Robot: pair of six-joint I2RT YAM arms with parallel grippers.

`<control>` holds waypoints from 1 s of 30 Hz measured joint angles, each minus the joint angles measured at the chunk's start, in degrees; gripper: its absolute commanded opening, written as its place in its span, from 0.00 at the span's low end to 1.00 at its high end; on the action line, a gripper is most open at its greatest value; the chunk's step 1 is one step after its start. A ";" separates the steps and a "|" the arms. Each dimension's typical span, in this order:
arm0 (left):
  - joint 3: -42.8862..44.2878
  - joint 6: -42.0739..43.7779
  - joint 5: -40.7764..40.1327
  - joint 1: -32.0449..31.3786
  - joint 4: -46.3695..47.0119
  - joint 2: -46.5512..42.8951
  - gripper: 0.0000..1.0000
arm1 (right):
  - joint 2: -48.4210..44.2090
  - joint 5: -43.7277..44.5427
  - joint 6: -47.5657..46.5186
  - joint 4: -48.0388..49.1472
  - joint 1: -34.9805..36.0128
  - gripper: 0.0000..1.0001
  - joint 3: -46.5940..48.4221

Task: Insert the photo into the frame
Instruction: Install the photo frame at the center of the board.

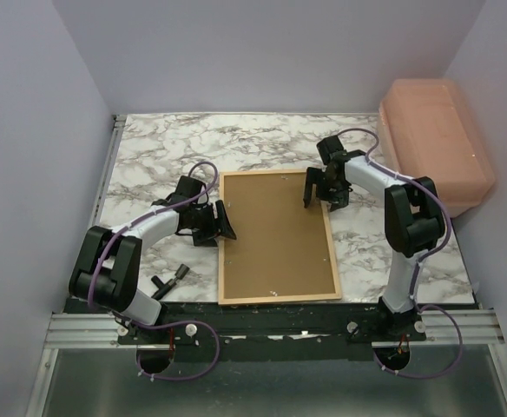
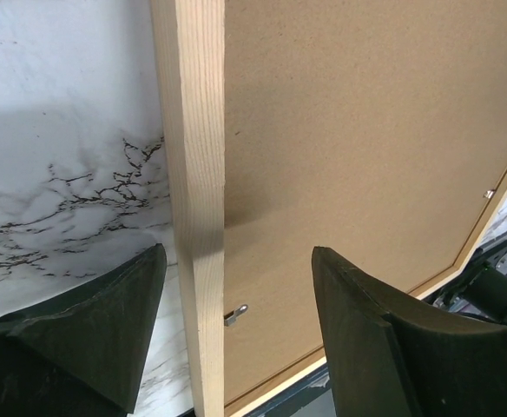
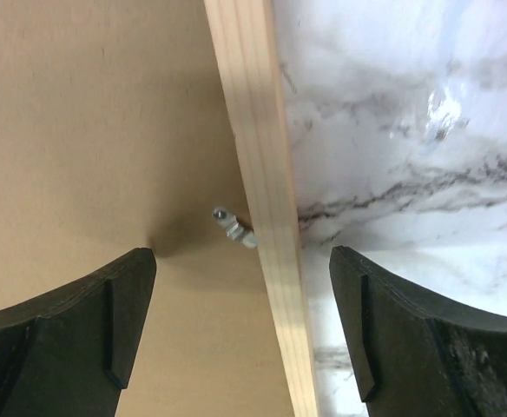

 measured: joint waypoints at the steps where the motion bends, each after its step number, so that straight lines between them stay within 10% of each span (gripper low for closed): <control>1: 0.00 0.02 0.00 0.00 -0.02 0.17 0.68 | 0.79 0.63 -0.57 -0.04 -0.09 0.82 0.76; 23: 0.02 0.85 0.11 0.00 -0.11 1.03 0.65 | 5.31 1.84 -5.05 -1.44 -1.31 0.49 6.95; 30: 0.04 0.85 0.33 0.02 -0.07 1.20 0.64 | 4.70 2.36 -5.53 -1.66 -1.55 0.17 6.47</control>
